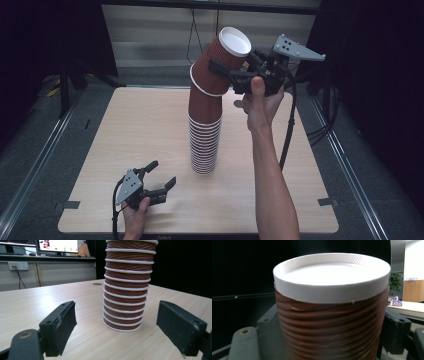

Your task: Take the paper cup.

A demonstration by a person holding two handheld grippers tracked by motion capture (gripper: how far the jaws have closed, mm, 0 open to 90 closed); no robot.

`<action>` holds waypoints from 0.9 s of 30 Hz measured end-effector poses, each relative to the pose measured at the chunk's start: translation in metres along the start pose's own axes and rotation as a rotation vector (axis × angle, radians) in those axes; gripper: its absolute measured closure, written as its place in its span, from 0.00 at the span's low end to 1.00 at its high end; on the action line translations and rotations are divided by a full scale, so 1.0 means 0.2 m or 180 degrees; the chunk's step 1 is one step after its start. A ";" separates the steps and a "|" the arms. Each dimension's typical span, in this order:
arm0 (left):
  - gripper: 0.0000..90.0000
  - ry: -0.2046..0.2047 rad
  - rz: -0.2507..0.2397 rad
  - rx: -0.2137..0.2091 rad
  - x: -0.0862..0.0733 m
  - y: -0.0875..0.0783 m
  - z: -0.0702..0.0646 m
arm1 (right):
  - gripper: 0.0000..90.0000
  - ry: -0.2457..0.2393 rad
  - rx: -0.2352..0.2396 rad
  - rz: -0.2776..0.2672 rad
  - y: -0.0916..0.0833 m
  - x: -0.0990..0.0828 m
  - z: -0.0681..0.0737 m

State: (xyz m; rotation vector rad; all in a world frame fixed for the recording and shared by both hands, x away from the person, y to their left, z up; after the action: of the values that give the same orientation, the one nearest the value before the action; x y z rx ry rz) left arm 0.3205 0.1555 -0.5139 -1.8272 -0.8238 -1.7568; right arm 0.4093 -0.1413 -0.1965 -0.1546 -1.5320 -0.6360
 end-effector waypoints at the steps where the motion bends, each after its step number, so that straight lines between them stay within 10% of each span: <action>1: 0.17 0.0000 -0.0003 -0.0003 0.00 0.00 0.00 | 0.22 -0.0005 -0.0002 -0.0003 0.00 0.00 0.01; 27: 0.17 0.0000 -0.0005 -0.0020 0.00 0.00 0.00 | 0.23 -0.0113 -0.0271 -0.0093 -0.28 0.11 0.01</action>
State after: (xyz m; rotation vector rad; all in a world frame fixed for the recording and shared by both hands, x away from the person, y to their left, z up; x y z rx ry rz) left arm 0.3207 0.1558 -0.5140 -1.8312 -0.8209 -1.7621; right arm 0.3786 -0.1933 -0.1924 -0.2095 -1.5443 -0.7255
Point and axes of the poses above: each handheld gripper's, and its own axes: y roughly forward along the jaws, x roughly out of its top, z roughly to its left, the point moved 2 cm from there along y, roughly forward along the jaws, and after that the axes turned 8 degrees about -z, right-handed, at the moved point
